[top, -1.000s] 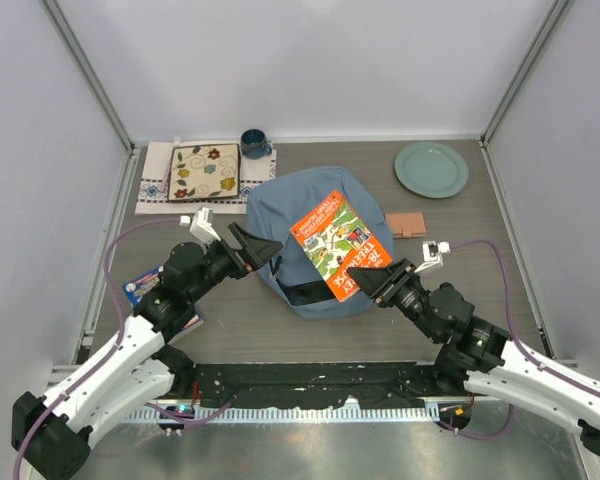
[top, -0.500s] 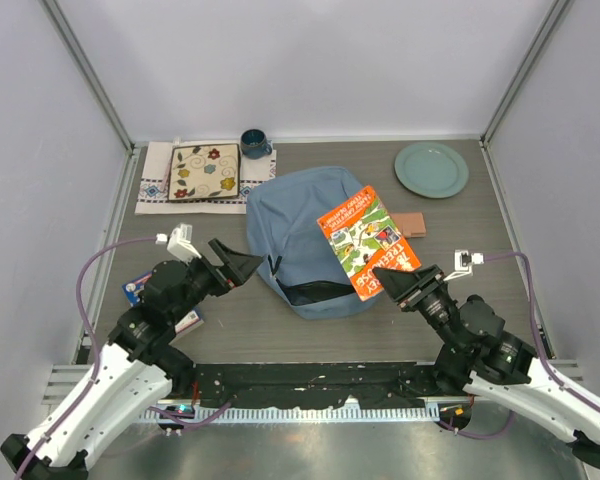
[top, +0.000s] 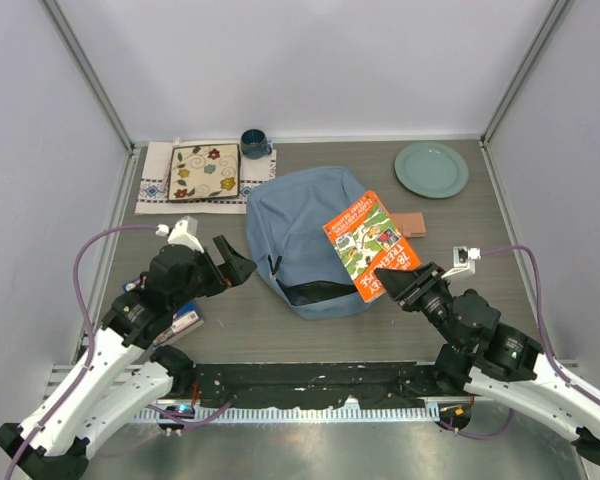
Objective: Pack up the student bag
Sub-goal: Place the book in the student bag.
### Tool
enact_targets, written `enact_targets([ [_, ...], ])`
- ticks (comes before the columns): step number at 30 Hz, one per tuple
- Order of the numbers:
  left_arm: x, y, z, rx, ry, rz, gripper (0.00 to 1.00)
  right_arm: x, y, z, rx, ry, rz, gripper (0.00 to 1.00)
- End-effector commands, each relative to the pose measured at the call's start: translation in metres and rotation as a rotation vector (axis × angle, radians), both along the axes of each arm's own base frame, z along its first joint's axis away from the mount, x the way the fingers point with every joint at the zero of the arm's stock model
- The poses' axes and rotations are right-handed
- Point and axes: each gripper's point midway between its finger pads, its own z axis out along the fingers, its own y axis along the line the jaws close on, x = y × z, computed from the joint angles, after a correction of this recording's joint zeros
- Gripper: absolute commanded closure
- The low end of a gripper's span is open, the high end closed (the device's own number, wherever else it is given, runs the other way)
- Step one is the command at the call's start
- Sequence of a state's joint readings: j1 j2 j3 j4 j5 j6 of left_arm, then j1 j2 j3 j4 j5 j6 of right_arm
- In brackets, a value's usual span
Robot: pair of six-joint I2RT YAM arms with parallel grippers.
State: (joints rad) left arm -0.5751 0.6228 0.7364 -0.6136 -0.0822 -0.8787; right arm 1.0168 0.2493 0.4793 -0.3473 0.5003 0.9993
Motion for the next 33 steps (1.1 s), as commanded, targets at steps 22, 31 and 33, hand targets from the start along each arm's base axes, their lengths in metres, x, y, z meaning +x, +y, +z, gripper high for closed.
enact_targets([
  [22, -0.023, -0.007, 0.009, 0.174, 0.000, -0.244, 0.00, -0.012, -0.056, 0.037, 0.084, 0.061, -0.142, 0.99],
  [31, -0.014, -0.043, 0.020, 0.399, -0.092, -0.425, 0.01, -0.019, -0.109, 0.042, 0.042, 0.090, -0.289, 0.99],
  [33, -0.015, -0.066, 0.020, 0.432, -0.129, -0.507, 0.00, -0.023, -0.114, 0.040, 0.069, 0.092, -0.291, 0.99],
])
